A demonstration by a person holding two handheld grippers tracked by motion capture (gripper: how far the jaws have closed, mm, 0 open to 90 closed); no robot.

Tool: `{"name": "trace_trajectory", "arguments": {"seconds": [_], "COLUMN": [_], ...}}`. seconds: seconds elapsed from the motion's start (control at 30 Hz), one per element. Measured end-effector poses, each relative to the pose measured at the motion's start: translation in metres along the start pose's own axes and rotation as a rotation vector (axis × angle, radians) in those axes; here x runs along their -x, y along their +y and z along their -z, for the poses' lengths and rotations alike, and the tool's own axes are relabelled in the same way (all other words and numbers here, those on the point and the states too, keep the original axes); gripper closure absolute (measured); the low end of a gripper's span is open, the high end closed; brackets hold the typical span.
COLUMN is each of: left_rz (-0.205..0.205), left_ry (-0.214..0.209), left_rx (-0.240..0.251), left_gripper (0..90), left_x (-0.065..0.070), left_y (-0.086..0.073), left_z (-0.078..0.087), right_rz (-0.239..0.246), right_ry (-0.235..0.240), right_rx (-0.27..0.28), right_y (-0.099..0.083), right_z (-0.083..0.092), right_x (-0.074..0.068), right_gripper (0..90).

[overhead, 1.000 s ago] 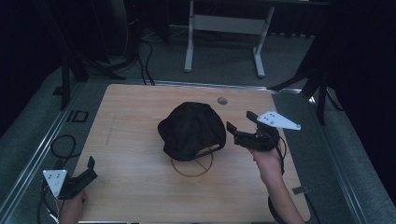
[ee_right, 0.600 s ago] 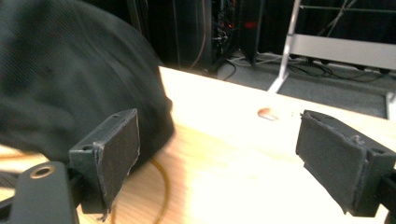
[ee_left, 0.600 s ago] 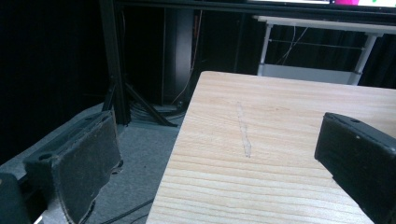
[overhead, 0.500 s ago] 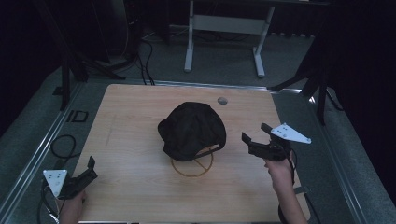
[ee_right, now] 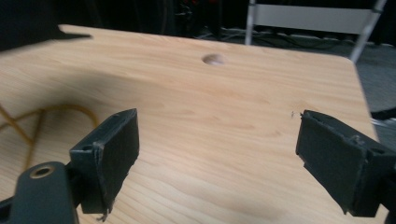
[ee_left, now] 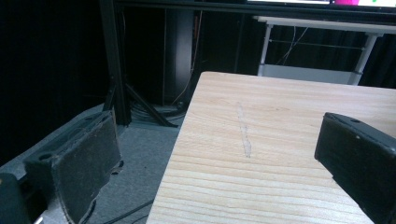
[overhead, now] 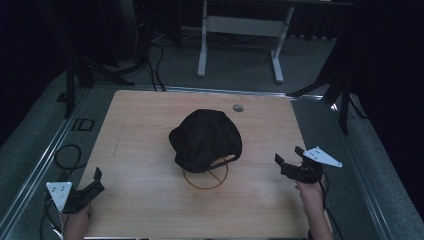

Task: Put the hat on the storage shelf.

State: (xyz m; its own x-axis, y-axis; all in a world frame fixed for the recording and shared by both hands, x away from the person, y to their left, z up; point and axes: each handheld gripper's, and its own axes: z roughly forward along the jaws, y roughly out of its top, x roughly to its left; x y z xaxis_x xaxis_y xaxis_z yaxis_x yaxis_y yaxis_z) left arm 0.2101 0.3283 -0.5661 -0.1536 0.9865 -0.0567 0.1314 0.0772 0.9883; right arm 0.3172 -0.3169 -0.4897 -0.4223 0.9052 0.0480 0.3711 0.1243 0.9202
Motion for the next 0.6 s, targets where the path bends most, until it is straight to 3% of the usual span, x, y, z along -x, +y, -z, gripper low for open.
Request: {"name": "trace_trajectory", "arguments": {"seconds": [0.3, 0.6], "left_rz": [0.001, 0.000], "left_ry": [-0.001, 0.000], "left_rx": [-0.004, -0.004], "left_gripper": [0.5, 0.5], "left_x": [0.000, 0.000], "left_y": [0.000, 0.000], "left_z": [0.000, 0.000], "right_rz": [-0.058, -0.085], "right_ry": [-0.036, -0.109], "right_rx": [-0.034, -0.061], "right_y": [-0.030, -0.055], "right_z": [0.007, 0.018], "right_x": [0.022, 0.040], "right_gripper": [13.3, 13.4]}}
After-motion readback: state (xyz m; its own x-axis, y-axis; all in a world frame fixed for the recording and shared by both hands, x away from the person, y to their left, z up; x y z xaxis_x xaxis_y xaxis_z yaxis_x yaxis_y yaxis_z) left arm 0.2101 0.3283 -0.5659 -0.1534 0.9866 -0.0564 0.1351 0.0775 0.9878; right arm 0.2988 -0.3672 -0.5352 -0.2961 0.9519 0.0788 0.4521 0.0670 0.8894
